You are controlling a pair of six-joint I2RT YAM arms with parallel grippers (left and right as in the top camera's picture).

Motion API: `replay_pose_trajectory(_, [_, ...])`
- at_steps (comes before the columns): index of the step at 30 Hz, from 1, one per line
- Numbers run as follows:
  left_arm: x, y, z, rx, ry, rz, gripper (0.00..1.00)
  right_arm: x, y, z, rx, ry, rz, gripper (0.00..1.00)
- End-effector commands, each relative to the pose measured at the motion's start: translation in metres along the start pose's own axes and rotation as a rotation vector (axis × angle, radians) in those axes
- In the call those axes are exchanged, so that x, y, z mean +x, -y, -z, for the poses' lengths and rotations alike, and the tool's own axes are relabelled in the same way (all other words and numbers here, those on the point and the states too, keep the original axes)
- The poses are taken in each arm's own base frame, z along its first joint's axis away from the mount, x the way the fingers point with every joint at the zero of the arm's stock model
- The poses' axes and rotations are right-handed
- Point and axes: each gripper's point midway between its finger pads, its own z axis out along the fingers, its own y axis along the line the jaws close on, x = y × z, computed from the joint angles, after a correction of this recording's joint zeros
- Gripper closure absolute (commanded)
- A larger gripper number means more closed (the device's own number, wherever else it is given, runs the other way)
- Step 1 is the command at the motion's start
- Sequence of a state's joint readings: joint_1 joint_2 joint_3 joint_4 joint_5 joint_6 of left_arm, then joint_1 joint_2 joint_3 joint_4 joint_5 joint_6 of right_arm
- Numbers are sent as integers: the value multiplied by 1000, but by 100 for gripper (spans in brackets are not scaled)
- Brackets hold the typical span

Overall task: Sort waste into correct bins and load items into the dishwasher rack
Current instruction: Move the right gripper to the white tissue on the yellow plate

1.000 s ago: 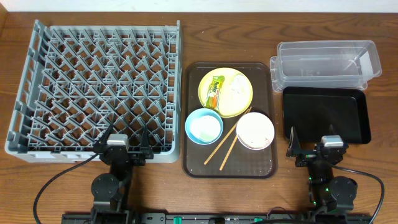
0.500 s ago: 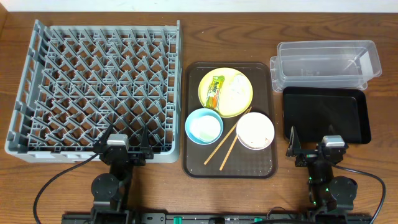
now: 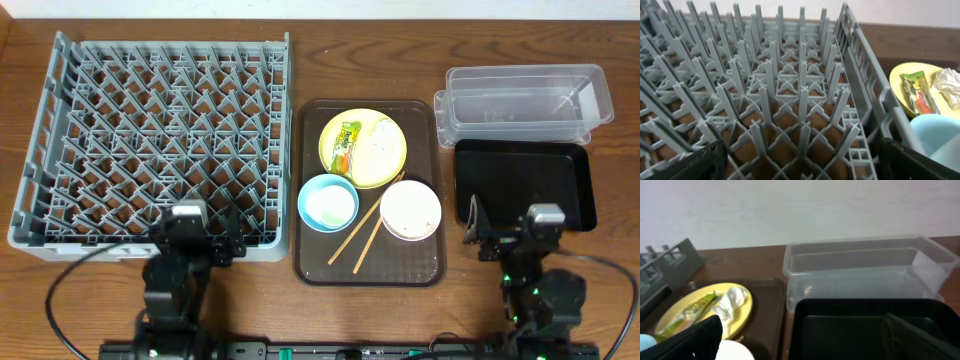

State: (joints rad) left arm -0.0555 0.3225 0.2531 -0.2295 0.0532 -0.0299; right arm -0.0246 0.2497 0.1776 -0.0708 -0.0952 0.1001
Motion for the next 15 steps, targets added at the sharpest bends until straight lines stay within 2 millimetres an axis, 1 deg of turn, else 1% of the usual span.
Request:
replay_pose_trajectory(1, [-29, 4, 4, 4, -32, 16, 2, -23, -20, -7, -93, -33, -18, 1])
replay_pose_trajectory(5, [-32, 5, 1, -13, -197, 16, 2, -40, -37, -28, -185, -128, -4, 1])
replay_pose_trajectory(9, [-33, 5, 3, -30, -357, 17, 2, -49, -52, -54, -272, -293, 7, 1])
replay_pose_trajectory(12, [-38, 5, 6, -40, -447, 17, 2, -50, -59, -72, -292, -441, 11, 1])
replay_pose_trajectory(15, [-40, 6, 7, -43, -515, 18, 2, -46, -77, -86, -358, -585, 100, 1])
